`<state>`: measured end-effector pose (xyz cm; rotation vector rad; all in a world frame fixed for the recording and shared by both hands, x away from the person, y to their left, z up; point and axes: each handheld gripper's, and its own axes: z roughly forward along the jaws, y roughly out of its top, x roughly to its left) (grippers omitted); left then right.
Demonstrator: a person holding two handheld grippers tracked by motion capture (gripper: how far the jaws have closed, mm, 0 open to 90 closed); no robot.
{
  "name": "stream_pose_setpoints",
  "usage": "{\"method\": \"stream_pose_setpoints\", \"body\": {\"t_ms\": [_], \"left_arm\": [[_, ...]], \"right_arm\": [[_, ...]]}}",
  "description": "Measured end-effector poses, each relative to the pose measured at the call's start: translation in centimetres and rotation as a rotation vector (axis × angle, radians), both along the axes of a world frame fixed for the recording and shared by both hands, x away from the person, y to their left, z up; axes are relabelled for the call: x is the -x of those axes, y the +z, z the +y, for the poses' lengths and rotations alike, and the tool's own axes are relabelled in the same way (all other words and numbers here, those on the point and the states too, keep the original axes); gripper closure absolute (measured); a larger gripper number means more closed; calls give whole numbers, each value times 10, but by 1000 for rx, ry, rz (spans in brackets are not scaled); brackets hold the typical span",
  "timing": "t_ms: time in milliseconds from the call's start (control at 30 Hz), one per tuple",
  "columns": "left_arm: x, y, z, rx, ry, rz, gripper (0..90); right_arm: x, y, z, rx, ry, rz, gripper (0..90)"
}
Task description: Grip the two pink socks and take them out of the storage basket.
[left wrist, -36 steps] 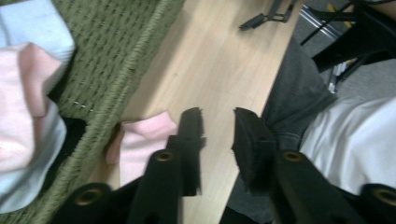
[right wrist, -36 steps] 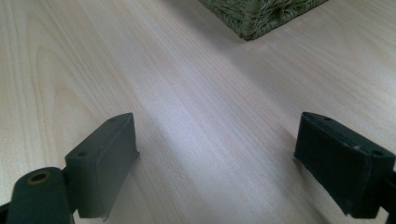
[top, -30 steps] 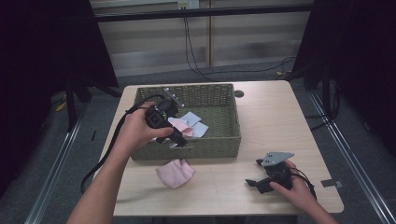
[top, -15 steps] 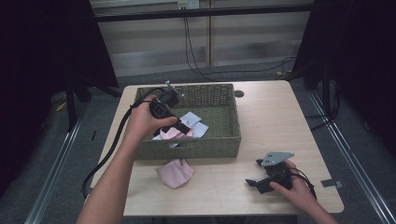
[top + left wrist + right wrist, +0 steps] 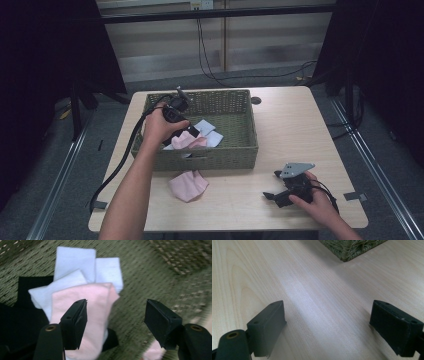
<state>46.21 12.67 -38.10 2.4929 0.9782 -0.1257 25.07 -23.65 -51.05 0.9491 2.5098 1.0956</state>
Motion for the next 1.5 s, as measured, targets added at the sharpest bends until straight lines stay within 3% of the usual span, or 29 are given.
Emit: {"method": "stream_pose_setpoints", "body": {"t_ms": [200,300,533,633,733,800,900,1000,1033,1200,1233,1300,1367,1400,1433,1467,1500], "left_arm": [[-10,-19,-2,-27,16,15,330],[-17,-36,-2,-42,14,43,320],[-21,-50,-8,-30,2,38,283],[-22,-58,-11,-78,-6,35,296],[-21,-60,-12,-96,-7,25,333],[-20,-62,-12,-128,-26,7,386],[-20,-62,-12,-160,-48,-8,467],[-20,-59,-10,-173,-47,7,728],[-21,-56,-8,-166,-29,37,786],[-21,-48,-4,-160,-16,67,825],[-21,-45,-3,-143,-10,69,826],[-20,-37,2,-126,-6,68,827],[-18,-23,9,-75,4,73,828],[-18,-23,9,-75,4,73,828],[-16,-13,13,-55,-3,68,828],[-16,-13,13,-55,-3,68,828],[-14,-3,15,-55,-16,59,828]], "right_arm": [[0,0,0,0,0,1,121],[0,0,0,0,-1,1,121],[0,0,0,-1,1,0,121],[0,0,0,0,4,0,121],[0,0,0,0,5,1,121],[0,0,0,0,5,0,121],[0,0,0,0,4,-1,121],[0,0,0,0,5,1,121],[0,0,0,0,6,0,121],[0,0,0,0,6,0,121],[0,0,0,-1,7,0,121],[0,0,0,-1,6,0,121],[0,0,0,-1,6,1,121],[0,0,0,-1,6,1,121],[0,0,0,-1,6,1,121],[0,0,0,-1,6,1,121],[0,0,0,-1,6,1,121]]}}
